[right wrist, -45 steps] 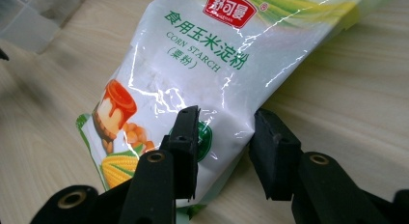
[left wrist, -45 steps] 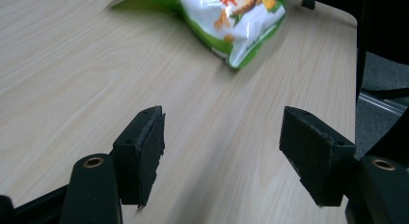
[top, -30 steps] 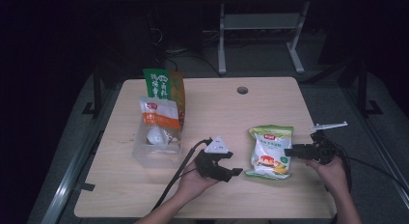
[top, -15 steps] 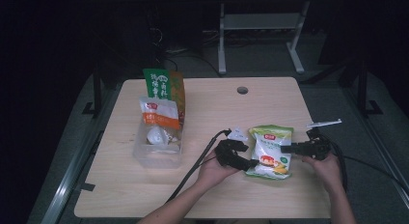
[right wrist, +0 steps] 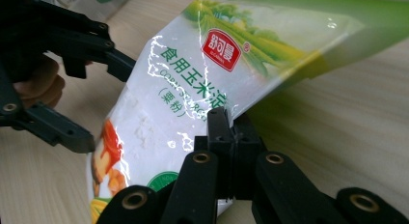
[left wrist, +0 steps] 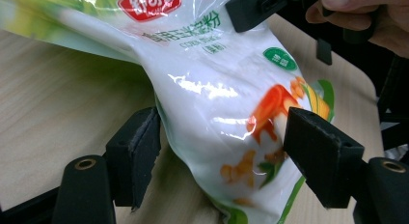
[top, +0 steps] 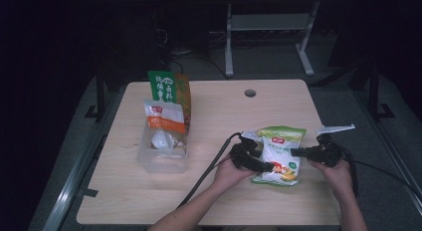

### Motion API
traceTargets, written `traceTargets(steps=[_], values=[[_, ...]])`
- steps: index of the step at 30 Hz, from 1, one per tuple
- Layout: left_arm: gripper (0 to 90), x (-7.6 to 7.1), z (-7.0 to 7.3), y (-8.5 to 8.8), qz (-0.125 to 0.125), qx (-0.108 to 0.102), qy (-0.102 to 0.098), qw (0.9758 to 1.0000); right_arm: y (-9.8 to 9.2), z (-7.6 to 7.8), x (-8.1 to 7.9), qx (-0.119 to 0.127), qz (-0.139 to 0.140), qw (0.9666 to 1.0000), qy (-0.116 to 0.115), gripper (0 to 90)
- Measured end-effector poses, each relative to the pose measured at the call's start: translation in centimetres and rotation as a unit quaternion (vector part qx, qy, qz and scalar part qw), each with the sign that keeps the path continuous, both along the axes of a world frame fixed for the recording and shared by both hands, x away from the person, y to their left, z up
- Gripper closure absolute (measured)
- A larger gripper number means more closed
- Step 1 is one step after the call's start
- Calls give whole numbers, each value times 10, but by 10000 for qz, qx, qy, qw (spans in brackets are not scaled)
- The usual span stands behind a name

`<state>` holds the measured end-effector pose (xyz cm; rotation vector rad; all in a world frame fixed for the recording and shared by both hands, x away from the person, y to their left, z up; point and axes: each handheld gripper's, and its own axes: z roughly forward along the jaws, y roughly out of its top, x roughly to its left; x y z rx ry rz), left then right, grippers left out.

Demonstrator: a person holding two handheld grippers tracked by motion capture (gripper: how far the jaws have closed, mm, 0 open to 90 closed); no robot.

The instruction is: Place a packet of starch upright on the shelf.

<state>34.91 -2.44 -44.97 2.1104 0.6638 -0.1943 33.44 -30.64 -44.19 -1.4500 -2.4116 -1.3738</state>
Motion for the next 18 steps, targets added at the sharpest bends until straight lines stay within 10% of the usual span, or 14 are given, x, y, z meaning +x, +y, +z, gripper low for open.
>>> traceTargets(steps=[6,14,18], values=[[327,4,9,7,-5,-223,72,9997,8,20,-10,146,60,9988,-454,896],[671,9,17,20,107,-741,133,9971,18,41,-24,200,193,9938,-1074,898],[782,7,24,22,240,-724,-194,9969,20,49,-29,312,225,9904,-1330,898]])
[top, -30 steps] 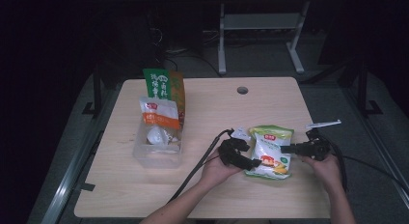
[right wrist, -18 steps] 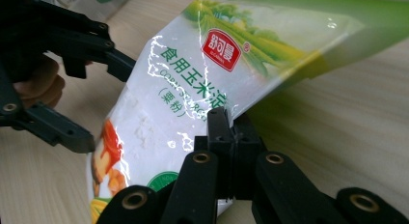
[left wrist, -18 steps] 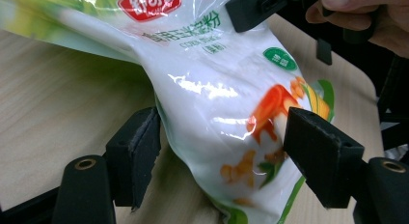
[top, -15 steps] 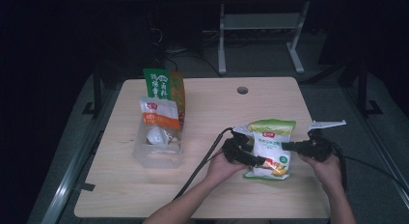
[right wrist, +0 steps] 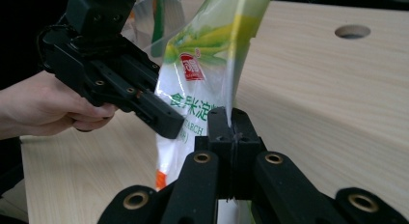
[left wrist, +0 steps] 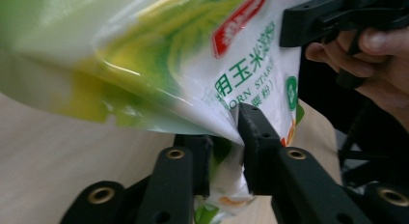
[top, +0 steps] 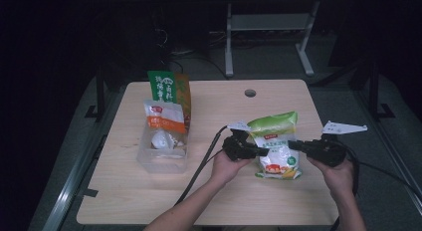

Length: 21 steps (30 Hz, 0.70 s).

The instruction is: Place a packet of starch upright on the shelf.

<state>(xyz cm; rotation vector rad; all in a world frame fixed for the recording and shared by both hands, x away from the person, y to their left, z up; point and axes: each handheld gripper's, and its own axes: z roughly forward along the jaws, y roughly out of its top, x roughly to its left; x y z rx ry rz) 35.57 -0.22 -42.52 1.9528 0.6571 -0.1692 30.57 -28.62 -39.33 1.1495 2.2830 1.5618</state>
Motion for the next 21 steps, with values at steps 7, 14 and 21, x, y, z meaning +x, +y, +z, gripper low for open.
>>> traceTargets(steps=[7,14,21], values=[[841,-6,10,1,127,381,-656,9970,3,-2,0,-30,134,9999,-78,890],[850,-13,11,-1,77,618,-984,9932,3,-13,1,-334,248,9991,11,868],[851,-16,13,-3,4,710,-1111,9913,8,-14,2,-549,392,9977,-23,740]])
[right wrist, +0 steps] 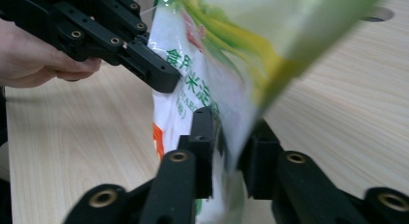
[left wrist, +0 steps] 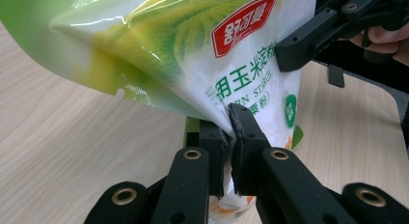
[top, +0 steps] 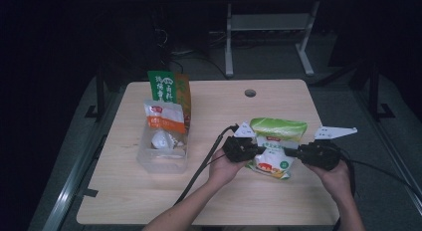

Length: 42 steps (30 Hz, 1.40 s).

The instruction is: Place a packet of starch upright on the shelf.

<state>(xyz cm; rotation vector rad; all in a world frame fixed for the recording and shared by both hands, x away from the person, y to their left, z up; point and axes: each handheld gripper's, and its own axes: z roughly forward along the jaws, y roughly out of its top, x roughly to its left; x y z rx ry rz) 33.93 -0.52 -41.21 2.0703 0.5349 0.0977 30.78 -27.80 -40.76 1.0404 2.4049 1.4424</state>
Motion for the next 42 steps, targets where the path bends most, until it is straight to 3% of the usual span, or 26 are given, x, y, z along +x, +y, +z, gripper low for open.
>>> traceTargets(steps=[5,8,14,20,26,33,37,42], values=[[851,-1,1,0,-28,42,-34,10000,15,-1,2,-430,132,9990,22,660],[847,0,1,2,-14,46,17,10000,20,-2,2,-485,148,9987,-7,720],[774,-1,2,8,34,8,48,10000,20,0,0,-488,67,9988,1,848],[669,-8,0,19,27,233,-95,9997,16,-1,0,-350,43,9994,71,870],[592,-15,-2,33,112,259,-79,9996,17,0,-2,-289,43,9996,63,876],[540,-31,-2,51,13,377,-173,9991,20,6,-5,-243,-37,9997,61,883],[508,-43,-4,63,-44,380,-295,9988,20,9,-4,-202,-92,9997,102,886],[466,-54,-8,81,-34,296,-209,9993,24,13,-3,-181,-101,9997,127,888]])
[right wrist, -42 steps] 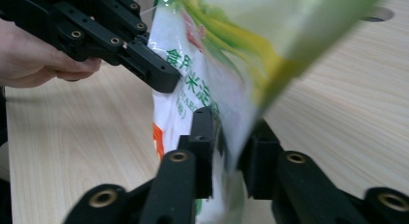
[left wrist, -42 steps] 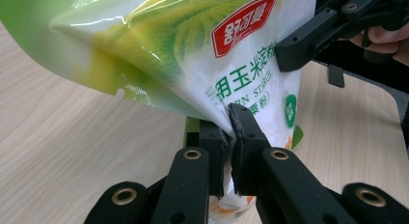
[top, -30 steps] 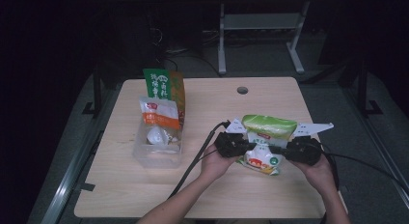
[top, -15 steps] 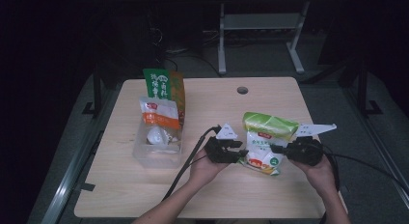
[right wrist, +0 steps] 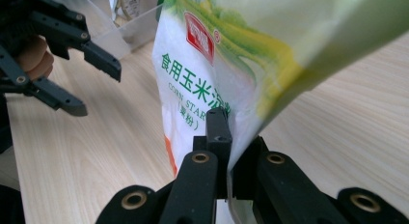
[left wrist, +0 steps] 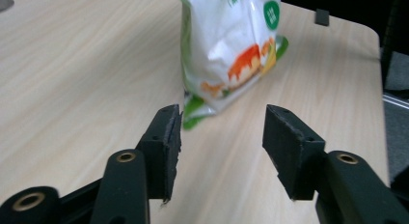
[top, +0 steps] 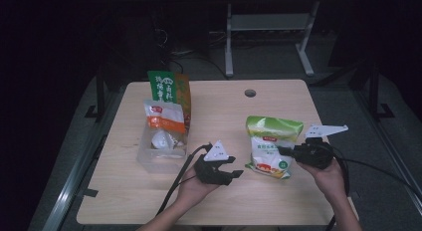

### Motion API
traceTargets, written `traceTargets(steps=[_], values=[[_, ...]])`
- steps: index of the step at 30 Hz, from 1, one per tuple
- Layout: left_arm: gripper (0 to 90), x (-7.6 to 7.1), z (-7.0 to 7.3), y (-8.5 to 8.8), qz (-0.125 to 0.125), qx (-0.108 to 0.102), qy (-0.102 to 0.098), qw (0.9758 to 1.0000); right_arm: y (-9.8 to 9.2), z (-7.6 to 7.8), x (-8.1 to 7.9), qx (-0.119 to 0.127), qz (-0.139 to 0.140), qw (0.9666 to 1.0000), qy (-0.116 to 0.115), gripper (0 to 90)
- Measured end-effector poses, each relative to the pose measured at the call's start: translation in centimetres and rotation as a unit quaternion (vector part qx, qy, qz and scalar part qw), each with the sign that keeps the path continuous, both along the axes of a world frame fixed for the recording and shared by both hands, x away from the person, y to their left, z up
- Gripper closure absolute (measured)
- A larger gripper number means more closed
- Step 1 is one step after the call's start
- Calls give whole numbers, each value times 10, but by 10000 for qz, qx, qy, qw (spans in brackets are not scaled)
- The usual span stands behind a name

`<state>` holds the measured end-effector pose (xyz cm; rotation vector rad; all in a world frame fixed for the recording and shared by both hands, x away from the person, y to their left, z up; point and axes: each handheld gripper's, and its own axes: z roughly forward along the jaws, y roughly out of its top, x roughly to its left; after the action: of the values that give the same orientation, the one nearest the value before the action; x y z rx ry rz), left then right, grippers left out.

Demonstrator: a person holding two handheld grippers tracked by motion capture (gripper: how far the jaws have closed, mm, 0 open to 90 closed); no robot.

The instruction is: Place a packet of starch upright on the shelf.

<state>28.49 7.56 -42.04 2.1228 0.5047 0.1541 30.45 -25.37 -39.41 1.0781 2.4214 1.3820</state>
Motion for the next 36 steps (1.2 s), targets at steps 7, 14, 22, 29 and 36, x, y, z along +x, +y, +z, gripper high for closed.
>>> traceTargets(steps=[7,14,22,29,36], values=[[414,-13,-5,23,78,-50,20,10000,15,14,2,-75,52,9999,49,890],[378,-25,-7,44,188,-185,96,9996,35,29,6,-174,199,9996,16,892],[366,-33,-10,57,241,-234,94,9994,59,45,14,-189,364,9991,-54,893],[360,-37,-11,60,183,-238,61,9995,80,60,22,-74,530,9985,-64,894],[353,-39,-10,62,143,-329,-23,9994,101,71,31,-61,658,9977,-143,894]])
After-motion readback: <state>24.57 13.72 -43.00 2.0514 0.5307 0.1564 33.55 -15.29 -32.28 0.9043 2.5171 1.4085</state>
